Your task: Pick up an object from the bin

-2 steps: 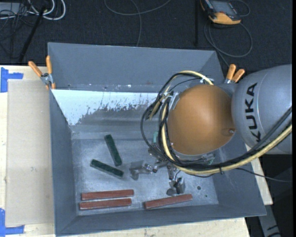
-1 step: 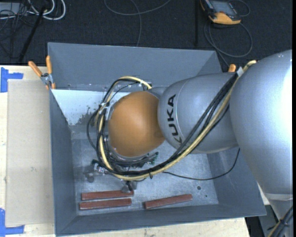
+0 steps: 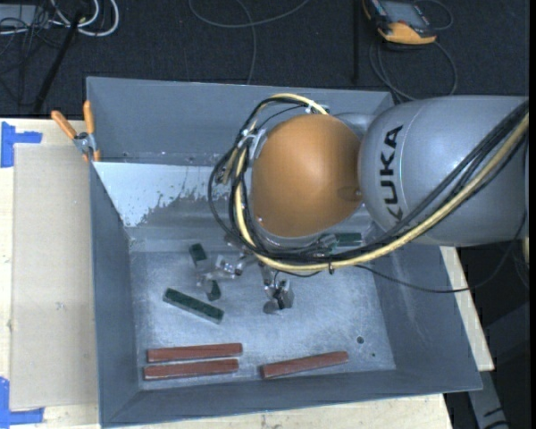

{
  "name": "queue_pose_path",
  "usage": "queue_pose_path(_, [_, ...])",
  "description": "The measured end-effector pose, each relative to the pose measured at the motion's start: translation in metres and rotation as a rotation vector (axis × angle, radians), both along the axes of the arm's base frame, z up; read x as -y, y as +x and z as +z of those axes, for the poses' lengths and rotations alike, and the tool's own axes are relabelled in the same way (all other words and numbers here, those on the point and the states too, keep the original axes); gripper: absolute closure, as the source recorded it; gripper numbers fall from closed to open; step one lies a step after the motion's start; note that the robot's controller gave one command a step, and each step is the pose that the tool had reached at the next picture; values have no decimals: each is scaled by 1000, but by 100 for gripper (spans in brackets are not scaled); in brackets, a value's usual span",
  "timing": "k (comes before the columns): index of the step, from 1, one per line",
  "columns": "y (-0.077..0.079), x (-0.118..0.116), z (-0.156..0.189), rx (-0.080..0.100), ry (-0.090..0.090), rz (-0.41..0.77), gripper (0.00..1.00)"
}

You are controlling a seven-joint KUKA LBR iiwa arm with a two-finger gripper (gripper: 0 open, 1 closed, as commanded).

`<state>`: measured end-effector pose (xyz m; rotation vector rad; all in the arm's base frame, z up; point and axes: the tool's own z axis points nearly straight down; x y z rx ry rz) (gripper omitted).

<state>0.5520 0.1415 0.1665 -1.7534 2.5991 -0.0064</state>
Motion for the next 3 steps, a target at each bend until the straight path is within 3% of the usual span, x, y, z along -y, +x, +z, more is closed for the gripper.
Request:
queue_pose_path(1, [23,-21,-84,-14,1,-101,0])
queue_pose_path(2, [-14,-57,-97,-9,3,-204,0])
queue_pose_path(3, [63,-7,-87,0,1,-166,0])
